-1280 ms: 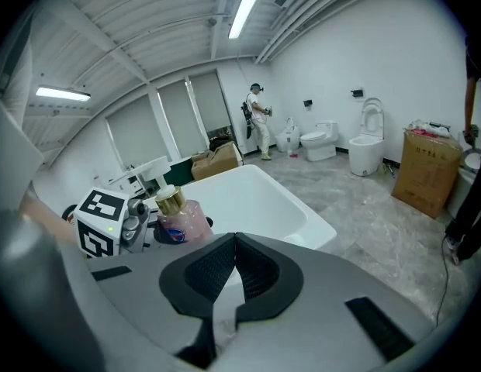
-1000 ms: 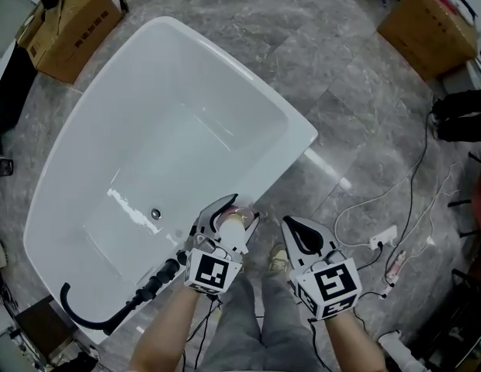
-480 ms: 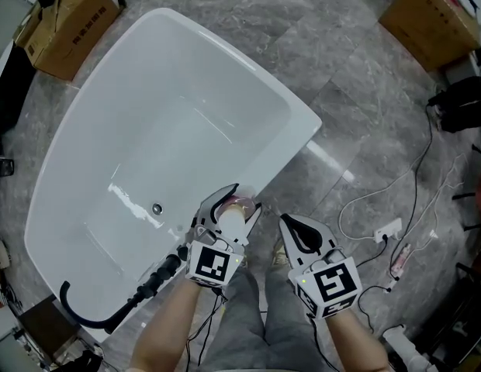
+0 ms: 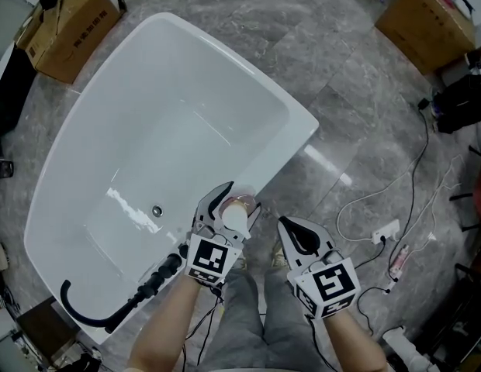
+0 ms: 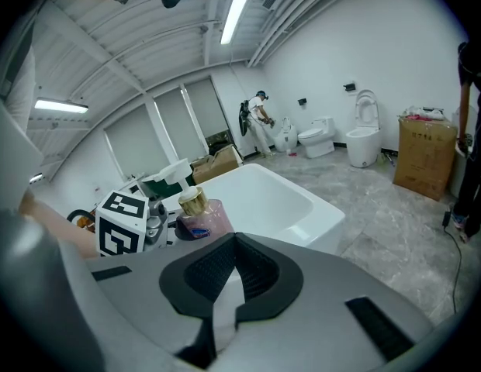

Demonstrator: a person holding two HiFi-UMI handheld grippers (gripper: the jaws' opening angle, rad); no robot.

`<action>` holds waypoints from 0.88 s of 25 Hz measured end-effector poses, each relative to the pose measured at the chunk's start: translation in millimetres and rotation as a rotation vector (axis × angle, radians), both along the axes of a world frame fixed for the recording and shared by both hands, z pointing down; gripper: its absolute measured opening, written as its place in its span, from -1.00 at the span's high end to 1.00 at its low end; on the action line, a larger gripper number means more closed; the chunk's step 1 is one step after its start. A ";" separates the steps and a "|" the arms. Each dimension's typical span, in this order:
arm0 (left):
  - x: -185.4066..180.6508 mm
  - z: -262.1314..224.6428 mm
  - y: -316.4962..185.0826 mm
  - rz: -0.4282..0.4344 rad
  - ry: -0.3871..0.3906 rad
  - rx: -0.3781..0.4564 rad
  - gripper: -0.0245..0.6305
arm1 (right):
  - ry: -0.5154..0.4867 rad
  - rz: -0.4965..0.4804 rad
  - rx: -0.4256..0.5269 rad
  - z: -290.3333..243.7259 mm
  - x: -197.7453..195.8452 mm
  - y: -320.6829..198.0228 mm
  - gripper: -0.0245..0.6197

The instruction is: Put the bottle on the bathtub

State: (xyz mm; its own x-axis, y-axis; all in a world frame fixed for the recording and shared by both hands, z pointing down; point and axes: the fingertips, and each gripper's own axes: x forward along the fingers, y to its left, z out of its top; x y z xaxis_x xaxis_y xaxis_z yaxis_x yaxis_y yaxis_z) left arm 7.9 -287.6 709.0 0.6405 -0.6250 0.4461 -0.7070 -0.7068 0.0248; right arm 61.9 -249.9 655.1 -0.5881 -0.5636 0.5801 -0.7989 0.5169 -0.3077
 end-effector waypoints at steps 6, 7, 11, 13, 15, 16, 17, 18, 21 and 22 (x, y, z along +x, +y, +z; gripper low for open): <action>-7.4 -17.1 4.4 -0.065 0.032 -0.036 -0.01 | -0.016 0.018 0.010 -23.5 -0.2 3.0 0.84; -8.8 -20.8 6.8 -0.076 0.039 -0.048 -0.01 | -0.020 0.019 0.014 -30.2 -0.4 3.3 0.84; -17.5 -33.4 19.0 -0.109 0.032 -0.102 -0.01 | -0.021 0.010 0.037 -59.3 -2.9 7.1 0.84; -23.8 -42.4 23.5 -0.127 0.019 -0.109 -0.01 | -0.021 0.006 0.054 -75.7 -3.9 8.3 0.84; -28.9 -54.4 28.7 -0.125 0.005 -0.105 -0.01 | -0.020 0.001 0.074 -93.8 -5.6 9.6 0.84; -30.8 -62.1 31.8 -0.119 -0.001 -0.099 -0.01 | -0.019 -0.003 0.085 -103.5 -6.7 10.4 0.84; -32.8 -71.1 34.8 -0.117 -0.003 -0.092 -0.01 | -0.018 -0.006 0.095 -113.3 -7.7 11.7 0.84; -35.2 -81.4 37.8 -0.122 0.000 -0.086 0.00 | -0.018 -0.006 0.104 -123.2 -8.3 13.5 0.84; -44.4 -118.2 45.8 -0.162 0.022 -0.053 0.14 | -0.021 -0.005 0.131 -152.9 -9.3 21.8 0.84; -47.2 -131.6 47.8 -0.176 0.028 -0.038 0.21 | -0.022 -0.006 0.141 -162.7 -9.4 25.1 0.84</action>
State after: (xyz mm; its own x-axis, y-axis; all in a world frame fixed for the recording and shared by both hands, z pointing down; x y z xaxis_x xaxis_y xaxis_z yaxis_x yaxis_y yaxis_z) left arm -39.2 -239.8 577.4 0.5353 -0.7116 0.4550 -0.8183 -0.5705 0.0705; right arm 52.5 -224.8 492.4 -0.6033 -0.6349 0.4826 -0.7895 0.5610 -0.2488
